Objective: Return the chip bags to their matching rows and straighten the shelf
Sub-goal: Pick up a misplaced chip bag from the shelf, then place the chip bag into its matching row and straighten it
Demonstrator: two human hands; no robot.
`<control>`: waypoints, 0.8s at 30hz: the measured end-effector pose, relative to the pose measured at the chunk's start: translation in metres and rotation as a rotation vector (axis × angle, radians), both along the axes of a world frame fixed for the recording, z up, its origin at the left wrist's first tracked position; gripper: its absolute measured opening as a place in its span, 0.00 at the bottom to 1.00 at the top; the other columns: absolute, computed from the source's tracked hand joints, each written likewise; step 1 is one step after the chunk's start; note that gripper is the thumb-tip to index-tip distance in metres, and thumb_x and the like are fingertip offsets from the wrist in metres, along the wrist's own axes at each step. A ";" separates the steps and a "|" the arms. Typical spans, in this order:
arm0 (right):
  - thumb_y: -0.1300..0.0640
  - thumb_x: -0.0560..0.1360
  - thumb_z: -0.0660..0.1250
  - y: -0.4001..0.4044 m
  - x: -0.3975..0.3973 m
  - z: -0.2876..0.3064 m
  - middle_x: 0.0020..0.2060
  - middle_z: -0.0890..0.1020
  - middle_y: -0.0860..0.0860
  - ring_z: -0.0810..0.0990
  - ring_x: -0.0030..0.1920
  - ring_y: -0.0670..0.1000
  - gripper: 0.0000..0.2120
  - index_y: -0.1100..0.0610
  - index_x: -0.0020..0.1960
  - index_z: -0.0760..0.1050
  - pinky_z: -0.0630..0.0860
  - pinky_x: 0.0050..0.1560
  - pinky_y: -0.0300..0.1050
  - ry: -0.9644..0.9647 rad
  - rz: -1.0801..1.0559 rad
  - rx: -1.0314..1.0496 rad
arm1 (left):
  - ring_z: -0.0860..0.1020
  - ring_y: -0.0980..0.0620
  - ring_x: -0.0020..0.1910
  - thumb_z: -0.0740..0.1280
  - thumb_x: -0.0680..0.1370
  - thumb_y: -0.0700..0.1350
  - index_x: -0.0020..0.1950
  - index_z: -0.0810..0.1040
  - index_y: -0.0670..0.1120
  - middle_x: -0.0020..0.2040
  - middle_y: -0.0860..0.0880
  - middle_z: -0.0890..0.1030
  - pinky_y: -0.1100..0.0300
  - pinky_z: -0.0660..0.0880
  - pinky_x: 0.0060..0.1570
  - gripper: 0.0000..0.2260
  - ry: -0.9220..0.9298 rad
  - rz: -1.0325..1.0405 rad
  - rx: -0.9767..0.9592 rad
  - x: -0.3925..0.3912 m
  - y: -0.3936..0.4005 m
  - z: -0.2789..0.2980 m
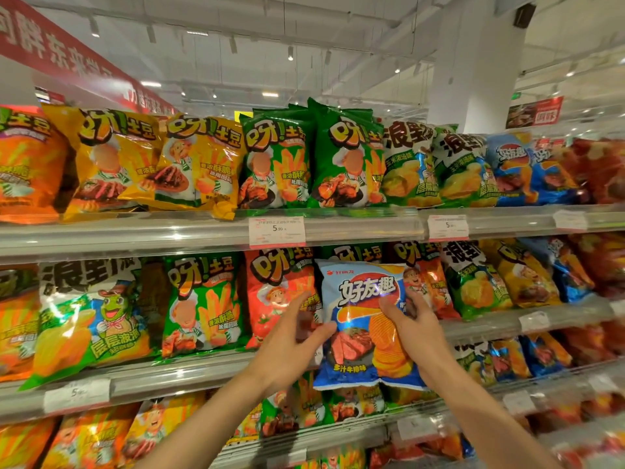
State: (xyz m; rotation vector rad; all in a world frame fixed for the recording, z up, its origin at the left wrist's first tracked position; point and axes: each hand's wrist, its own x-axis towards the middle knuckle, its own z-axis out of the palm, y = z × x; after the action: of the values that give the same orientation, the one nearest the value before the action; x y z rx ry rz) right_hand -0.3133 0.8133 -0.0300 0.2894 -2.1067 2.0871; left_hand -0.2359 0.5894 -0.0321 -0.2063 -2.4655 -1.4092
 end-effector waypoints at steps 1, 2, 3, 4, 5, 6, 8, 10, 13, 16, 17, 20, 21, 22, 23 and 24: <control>0.46 0.74 0.73 -0.001 0.001 0.000 0.52 0.78 0.38 0.77 0.52 0.39 0.11 0.35 0.49 0.72 0.78 0.50 0.45 -0.006 0.004 -0.005 | 0.79 0.68 0.51 0.65 0.70 0.73 0.75 0.52 0.69 0.64 0.64 0.74 0.72 0.75 0.44 0.37 -0.017 -0.030 0.040 0.000 0.006 0.000; 0.46 0.74 0.73 0.000 0.001 -0.001 0.52 0.78 0.39 0.77 0.52 0.38 0.11 0.35 0.49 0.72 0.78 0.52 0.46 -0.012 0.006 -0.006 | 0.80 0.66 0.51 0.65 0.69 0.73 0.75 0.50 0.70 0.64 0.65 0.74 0.69 0.77 0.44 0.39 -0.020 -0.047 0.078 -0.001 0.012 0.000; 0.46 0.74 0.73 0.001 0.001 -0.002 0.52 0.79 0.40 0.78 0.53 0.40 0.11 0.35 0.49 0.72 0.78 0.55 0.48 -0.019 0.008 -0.005 | 0.81 0.62 0.53 0.66 0.69 0.72 0.75 0.50 0.70 0.66 0.64 0.74 0.63 0.79 0.49 0.40 -0.010 -0.053 0.099 -0.003 0.019 -0.002; 0.46 0.74 0.73 0.004 0.000 -0.002 0.53 0.80 0.41 0.78 0.55 0.42 0.11 0.35 0.50 0.73 0.77 0.58 0.51 -0.027 0.014 -0.006 | 0.80 0.59 0.57 0.67 0.70 0.70 0.76 0.50 0.70 0.67 0.64 0.74 0.56 0.80 0.55 0.40 0.011 -0.051 0.098 -0.005 0.025 -0.005; 0.46 0.74 0.73 0.009 0.000 -0.002 0.53 0.81 0.42 0.79 0.56 0.45 0.11 0.35 0.50 0.73 0.77 0.60 0.53 -0.038 0.023 -0.012 | 0.79 0.58 0.61 0.68 0.71 0.69 0.76 0.51 0.70 0.69 0.64 0.73 0.52 0.78 0.59 0.39 0.027 -0.048 0.090 -0.007 0.031 -0.007; 0.46 0.73 0.73 0.014 -0.001 -0.002 0.54 0.81 0.43 0.80 0.57 0.47 0.11 0.36 0.51 0.74 0.77 0.61 0.55 -0.045 0.033 -0.018 | 0.77 0.59 0.63 0.69 0.71 0.68 0.75 0.52 0.71 0.68 0.66 0.73 0.52 0.77 0.61 0.38 0.038 -0.044 0.086 -0.008 0.038 -0.009; 0.45 0.73 0.74 0.030 -0.003 -0.003 0.54 0.82 0.43 0.80 0.58 0.47 0.11 0.35 0.51 0.75 0.77 0.62 0.55 -0.046 0.044 -0.019 | 0.77 0.65 0.59 0.68 0.69 0.71 0.71 0.53 0.77 0.64 0.70 0.73 0.59 0.78 0.57 0.35 0.050 -0.038 0.075 -0.010 0.051 -0.009; 0.44 0.73 0.73 0.051 -0.008 -0.004 0.51 0.83 0.41 0.81 0.56 0.46 0.10 0.34 0.51 0.75 0.77 0.60 0.55 -0.032 0.040 -0.014 | 0.78 0.62 0.60 0.67 0.68 0.74 0.73 0.55 0.74 0.67 0.68 0.72 0.58 0.79 0.55 0.37 0.063 -0.045 0.050 -0.016 0.070 -0.009; 0.45 0.74 0.73 0.093 -0.020 -0.006 0.47 0.84 0.37 0.83 0.51 0.41 0.11 0.35 0.52 0.75 0.80 0.57 0.52 -0.010 0.046 -0.018 | 0.77 0.56 0.64 0.67 0.69 0.72 0.76 0.55 0.69 0.72 0.65 0.69 0.53 0.78 0.60 0.39 0.075 -0.048 0.034 -0.029 0.109 -0.010; 0.43 0.73 0.73 0.148 -0.035 -0.007 0.49 0.83 0.39 0.82 0.51 0.41 0.13 0.35 0.53 0.73 0.80 0.55 0.50 -0.009 0.047 -0.013 | 0.80 0.61 0.56 0.69 0.70 0.68 0.73 0.57 0.73 0.67 0.67 0.72 0.62 0.80 0.51 0.35 0.084 -0.066 0.061 -0.045 0.166 -0.007; 0.42 0.73 0.73 0.170 -0.040 -0.006 0.52 0.82 0.40 0.82 0.53 0.43 0.14 0.36 0.56 0.73 0.80 0.56 0.52 -0.007 0.042 -0.004 | 0.80 0.62 0.55 0.70 0.69 0.67 0.72 0.58 0.74 0.66 0.67 0.73 0.62 0.80 0.50 0.34 0.086 -0.074 0.080 -0.052 0.188 -0.006; 0.41 0.72 0.73 0.243 -0.059 -0.005 0.55 0.81 0.44 0.81 0.55 0.47 0.19 0.38 0.60 0.71 0.80 0.56 0.54 -0.007 0.016 0.024 | 0.83 0.60 0.53 0.71 0.71 0.63 0.74 0.58 0.71 0.65 0.65 0.77 0.58 0.81 0.51 0.35 0.059 -0.121 0.135 -0.074 0.260 -0.005; 0.41 0.72 0.73 0.268 -0.066 -0.005 0.55 0.81 0.44 0.81 0.55 0.47 0.16 0.37 0.57 0.71 0.81 0.55 0.53 -0.010 0.010 0.030 | 0.83 0.60 0.54 0.72 0.72 0.61 0.75 0.58 0.69 0.65 0.64 0.77 0.59 0.81 0.52 0.35 0.055 -0.133 0.139 -0.082 0.285 -0.005; 0.41 0.72 0.72 0.292 -0.073 -0.005 0.53 0.82 0.44 0.82 0.54 0.47 0.14 0.36 0.55 0.72 0.81 0.53 0.52 -0.016 0.000 0.037 | 0.82 0.61 0.55 0.72 0.73 0.59 0.75 0.58 0.67 0.65 0.62 0.77 0.62 0.80 0.52 0.35 0.051 -0.140 0.138 -0.090 0.308 -0.006; 0.41 0.73 0.72 0.316 -0.078 -0.005 0.53 0.82 0.43 0.82 0.53 0.47 0.13 0.36 0.54 0.72 0.81 0.52 0.50 -0.023 -0.009 0.039 | 0.81 0.63 0.56 0.72 0.73 0.58 0.76 0.57 0.66 0.65 0.62 0.77 0.65 0.79 0.51 0.36 0.047 -0.142 0.133 -0.097 0.332 -0.006; 0.41 0.73 0.73 0.339 -0.084 -0.005 0.53 0.82 0.44 0.82 0.53 0.48 0.15 0.36 0.56 0.72 0.81 0.51 0.50 -0.028 -0.014 0.037 | 0.81 0.64 0.55 0.72 0.74 0.57 0.77 0.57 0.65 0.65 0.62 0.77 0.67 0.79 0.50 0.36 0.044 -0.142 0.123 -0.105 0.354 -0.006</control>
State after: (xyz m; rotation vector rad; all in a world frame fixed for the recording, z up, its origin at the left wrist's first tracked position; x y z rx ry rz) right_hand -0.3975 1.1521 -0.0347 0.2511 -2.1589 2.0582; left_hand -0.3408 0.9435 -0.0376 -0.3881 -2.3597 -1.5898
